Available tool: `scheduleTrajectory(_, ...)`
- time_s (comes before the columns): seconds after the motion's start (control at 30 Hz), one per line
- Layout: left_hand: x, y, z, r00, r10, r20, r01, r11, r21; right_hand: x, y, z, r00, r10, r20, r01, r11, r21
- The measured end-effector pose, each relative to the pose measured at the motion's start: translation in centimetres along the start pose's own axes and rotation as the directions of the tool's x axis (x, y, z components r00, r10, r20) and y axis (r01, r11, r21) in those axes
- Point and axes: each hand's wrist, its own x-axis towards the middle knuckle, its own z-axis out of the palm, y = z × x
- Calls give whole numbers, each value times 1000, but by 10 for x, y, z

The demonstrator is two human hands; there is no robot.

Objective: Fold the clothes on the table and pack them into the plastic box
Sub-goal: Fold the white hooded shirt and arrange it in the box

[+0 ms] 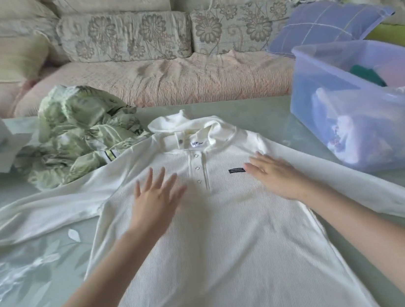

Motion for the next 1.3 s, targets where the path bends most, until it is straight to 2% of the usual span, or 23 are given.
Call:
scheduleTrajectory(0.03,9,-7,-2,1000,8,-12,-8,1000,0,7,-8,-3,999,-13,-44,13,1000,-4)
scheduleTrajectory(0.1,24,-19,-2,997,17,81,-19,1000,20,23,-20,-2,1000,-9,-27,9,1000,4)
scheduleTrajectory(0.17,34,-28,3,978,-38,207,30,999,42,37,-23,12,999,24,31,-23,999,-34)
scheduleTrajectory(0.2,39,-32,6,970,-93,224,85,995,45,42,-22,21,998,45,35,-42,996,-81)
scheduleTrajectory(0.33,57,-24,10,953,-272,135,275,962,-2,54,-17,28,996,86,-21,-88,988,-127)
scheduleTrajectory(0.4,60,-8,10,966,-226,126,237,968,-84,63,-22,16,994,27,-103,-35,997,-68)
scheduleTrajectory(0.43,58,0,12,978,-163,133,175,981,-83,68,-27,7,981,-10,-195,4,1000,-31)
scheduleTrajectory(0.53,44,11,22,989,-56,137,55,998,6,95,-53,-19,895,-56,-443,72,997,18)
scheduleTrajectory(0.6,42,10,25,992,-58,115,58,998,7,119,-77,-32,887,-56,-459,80,996,32)
scheduleTrajectory(0.73,44,7,29,995,-53,89,55,998,-24,163,-123,-31,923,-90,-375,111,993,35)
scheduleTrajectory(0.83,45,6,33,997,-63,53,65,997,-40,190,-137,-15,940,-77,-333,55,996,-74)
scheduleTrajectory(0.93,47,6,37,996,-73,50,75,996,-41,206,-135,-6,899,-77,-432,12,988,-151)
scheduleTrajectory(0.97,47,6,37,996,-73,52,75,996,-45,208,-134,-6,875,-54,-482,2,994,-107)
scheduleTrajectory(1.03,47,5,36,996,-66,59,69,996,-48,208,-129,-11,800,58,-597,6,994,105)
scheduleTrajectory(1.1,46,4,30,996,-69,59,76,991,-108,200,-125,-24,754,182,-631,102,917,386)
scheduleTrajectory(1.13,46,3,27,995,-80,63,91,976,-199,193,-124,-33,755,199,-625,189,846,498)
scheduleTrajectory(1.17,46,2,23,993,-102,67,119,923,-365,181,-123,-43,764,182,-619,279,772,571)
scheduleTrajectory(1.2,44,0,18,989,-143,47,143,803,-579,166,-122,-53,773,154,-615,357,696,623)
scheduleTrajectory(1.23,40,-3,11,976,-216,2,139,624,-769,146,-122,-62,782,112,-613,432,611,663)
scheduleTrajectory(1.27,34,-7,3,945,-322,-51,109,459,-882,125,-122,-67,797,47,-603,492,529,691)
scheduleTrajectory(1.3,28,-12,-7,897,-432,-91,76,354,-932,101,-120,-69,812,-38,-583,527,478,703)
